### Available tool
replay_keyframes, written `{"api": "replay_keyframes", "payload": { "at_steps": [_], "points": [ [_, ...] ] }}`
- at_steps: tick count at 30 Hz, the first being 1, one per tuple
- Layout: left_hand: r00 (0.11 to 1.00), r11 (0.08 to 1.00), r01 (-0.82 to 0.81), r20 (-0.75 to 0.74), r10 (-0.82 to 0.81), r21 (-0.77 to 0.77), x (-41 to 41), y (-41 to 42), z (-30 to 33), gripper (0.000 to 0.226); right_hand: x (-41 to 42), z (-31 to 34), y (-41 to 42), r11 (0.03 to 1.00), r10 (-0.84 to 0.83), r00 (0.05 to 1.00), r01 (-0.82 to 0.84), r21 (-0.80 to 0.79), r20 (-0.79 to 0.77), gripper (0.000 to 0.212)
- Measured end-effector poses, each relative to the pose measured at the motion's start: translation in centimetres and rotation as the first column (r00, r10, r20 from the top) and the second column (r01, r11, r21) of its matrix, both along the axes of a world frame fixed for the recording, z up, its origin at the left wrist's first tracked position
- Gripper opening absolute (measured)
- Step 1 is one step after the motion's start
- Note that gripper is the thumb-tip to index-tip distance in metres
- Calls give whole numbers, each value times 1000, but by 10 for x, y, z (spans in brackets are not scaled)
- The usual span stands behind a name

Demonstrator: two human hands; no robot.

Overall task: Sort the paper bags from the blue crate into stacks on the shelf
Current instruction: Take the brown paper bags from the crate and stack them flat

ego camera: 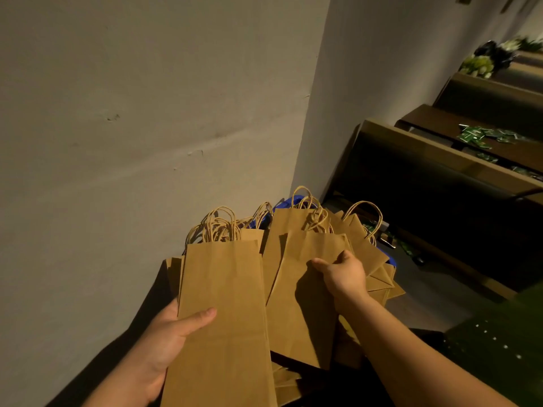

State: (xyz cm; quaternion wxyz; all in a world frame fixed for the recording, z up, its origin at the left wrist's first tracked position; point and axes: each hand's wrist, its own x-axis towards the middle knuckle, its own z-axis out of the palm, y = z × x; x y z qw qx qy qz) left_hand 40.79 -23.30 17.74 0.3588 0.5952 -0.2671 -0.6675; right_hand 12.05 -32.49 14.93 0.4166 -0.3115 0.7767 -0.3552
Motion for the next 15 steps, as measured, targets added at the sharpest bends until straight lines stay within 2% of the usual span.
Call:
{"api": "replay_keyframes", "payload": {
  "at_steps": [4, 8, 11, 13, 15],
  "points": [
    [1000, 1000, 5, -10, -5, -13, 1, 0, 0, 49, -17, 9, 2, 998, -56, 988, 60, -25, 142, 38],
    [1000, 1000, -3, -14, 3, -25, 5, 0, 2, 48, -36, 17, 4, 993, -120, 958, 115, 35, 259, 39],
    [1000, 999, -16, -18, 15, -45, 8, -1, 5, 50, -51, 23, 12, 988, -152, 912, 147, 41, 381, 27],
    [1000, 998, -13, -5, 12, -57, 10, -2, 8, 47, -61, 23, 20, 990, -138, 897, 142, 23, 419, 22],
    [999, 998, 6, 34, -4, -63, 12, -2, 10, 43, -69, 22, 28, 987, -136, 899, 158, -21, 416, 26]
  ]
}}
